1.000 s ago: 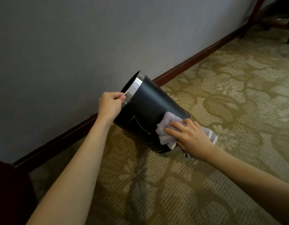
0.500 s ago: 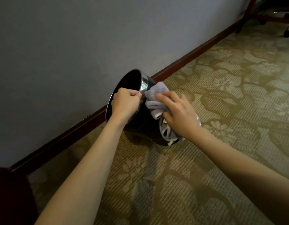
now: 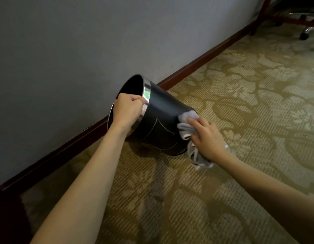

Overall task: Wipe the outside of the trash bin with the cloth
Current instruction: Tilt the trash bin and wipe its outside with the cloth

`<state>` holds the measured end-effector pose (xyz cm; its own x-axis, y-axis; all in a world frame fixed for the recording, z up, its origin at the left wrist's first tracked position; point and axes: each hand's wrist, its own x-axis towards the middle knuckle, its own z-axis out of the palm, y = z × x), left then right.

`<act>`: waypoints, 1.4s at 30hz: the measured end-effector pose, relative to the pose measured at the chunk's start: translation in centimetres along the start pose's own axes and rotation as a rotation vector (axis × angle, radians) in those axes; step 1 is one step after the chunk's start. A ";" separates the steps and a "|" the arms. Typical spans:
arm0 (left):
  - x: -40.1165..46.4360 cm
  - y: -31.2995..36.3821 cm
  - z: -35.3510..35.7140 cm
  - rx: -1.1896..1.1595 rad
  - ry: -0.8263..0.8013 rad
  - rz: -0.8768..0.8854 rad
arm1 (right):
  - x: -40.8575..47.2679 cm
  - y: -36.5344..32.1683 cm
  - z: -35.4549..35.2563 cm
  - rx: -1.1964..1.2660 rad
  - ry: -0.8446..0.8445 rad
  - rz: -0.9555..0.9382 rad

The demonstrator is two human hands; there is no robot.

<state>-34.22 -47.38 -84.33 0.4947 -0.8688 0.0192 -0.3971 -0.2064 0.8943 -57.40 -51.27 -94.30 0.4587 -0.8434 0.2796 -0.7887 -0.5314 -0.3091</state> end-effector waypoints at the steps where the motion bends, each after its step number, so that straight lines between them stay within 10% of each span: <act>1: 0.1 0.2 0.1 -0.004 -0.013 -0.009 | 0.4 -1.3 -0.3 0.025 0.044 -0.066; 9: -0.1 0.4 0.0 -0.059 -0.013 -0.024 | -0.2 -2.9 -0.2 -0.144 0.068 -0.468; 17: 0.4 0.0 -0.3 -0.126 -0.001 -0.081 | -3.6 3.6 0.8 -0.266 -0.198 -0.111; 27: 1.0 0.4 0.3 -0.118 -0.004 -0.105 | 1.1 -7.3 -1.0 -0.020 0.214 -0.461; 37: 0.9 -0.5 -1.6 -0.221 0.040 -0.172 | -3.9 3.0 2.2 -0.321 -0.154 -0.360; 42: 1.0 -0.8 -1.5 -0.221 0.070 -0.176 | -2.8 1.2 1.7 -0.245 -0.070 -0.307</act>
<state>-32.28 -47.41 -84.38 0.5962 -0.7936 -0.1215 -0.1258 -0.2418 0.9621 -58.99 -49.65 -96.99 0.7086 -0.6561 0.2598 -0.6809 -0.7323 0.0080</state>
